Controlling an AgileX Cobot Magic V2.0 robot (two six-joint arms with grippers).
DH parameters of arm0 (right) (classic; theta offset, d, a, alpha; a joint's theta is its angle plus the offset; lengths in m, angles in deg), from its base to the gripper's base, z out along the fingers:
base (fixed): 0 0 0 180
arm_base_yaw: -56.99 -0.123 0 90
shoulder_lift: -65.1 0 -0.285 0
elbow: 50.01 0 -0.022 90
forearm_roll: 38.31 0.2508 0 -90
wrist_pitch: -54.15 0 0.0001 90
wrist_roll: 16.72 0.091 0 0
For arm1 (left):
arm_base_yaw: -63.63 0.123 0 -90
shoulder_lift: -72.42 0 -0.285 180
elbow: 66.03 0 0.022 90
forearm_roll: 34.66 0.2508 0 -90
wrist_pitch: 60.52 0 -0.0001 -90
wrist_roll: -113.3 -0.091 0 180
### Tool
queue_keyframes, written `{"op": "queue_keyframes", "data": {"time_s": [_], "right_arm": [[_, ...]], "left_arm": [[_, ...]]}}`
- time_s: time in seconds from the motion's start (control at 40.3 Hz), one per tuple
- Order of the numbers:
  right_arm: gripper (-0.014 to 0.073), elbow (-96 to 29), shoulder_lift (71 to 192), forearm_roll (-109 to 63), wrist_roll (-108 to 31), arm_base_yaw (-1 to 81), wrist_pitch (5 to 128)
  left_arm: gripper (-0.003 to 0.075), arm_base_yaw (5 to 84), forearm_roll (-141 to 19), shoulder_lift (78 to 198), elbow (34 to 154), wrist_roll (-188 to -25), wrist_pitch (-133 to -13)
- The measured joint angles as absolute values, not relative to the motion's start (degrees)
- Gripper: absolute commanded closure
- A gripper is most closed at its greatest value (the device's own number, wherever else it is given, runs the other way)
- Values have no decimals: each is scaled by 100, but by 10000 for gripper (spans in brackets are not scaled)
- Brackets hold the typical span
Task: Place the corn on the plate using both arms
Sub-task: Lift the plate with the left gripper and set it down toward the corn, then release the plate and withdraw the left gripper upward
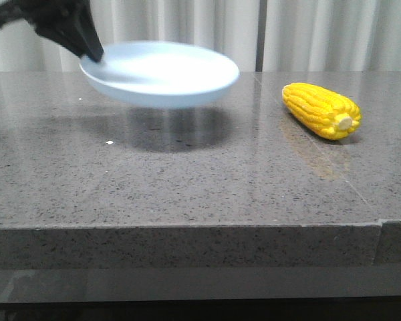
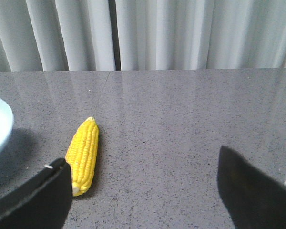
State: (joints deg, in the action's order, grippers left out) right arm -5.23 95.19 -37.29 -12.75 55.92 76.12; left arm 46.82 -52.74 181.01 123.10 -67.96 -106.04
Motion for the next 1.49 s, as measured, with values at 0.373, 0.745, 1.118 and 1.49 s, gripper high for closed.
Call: {"op": "queue_keyframes", "data": {"time_s": [0.373, 0.745, 1.118, 1.49], "right_arm": [[-49, -523, 9519, -3729, -1275, 5592, 7612], [-49, -523, 9519, -3729, -1275, 5592, 7612], [-49, -523, 9519, -3729, -1275, 5592, 7612], [-49, -523, 9519, -3729, -1275, 5592, 7612]], "left_arm": [[582, 4579, -5422, 18652, 12310, -6796, -10699], [274, 4579, -5060, 18151, 12310, -6796, -10701], [645, 4579, -2327, 17129, 12206, -5478, -11519], [740, 4604, -1936, 15808, 10861, -5298, -11164]]}}
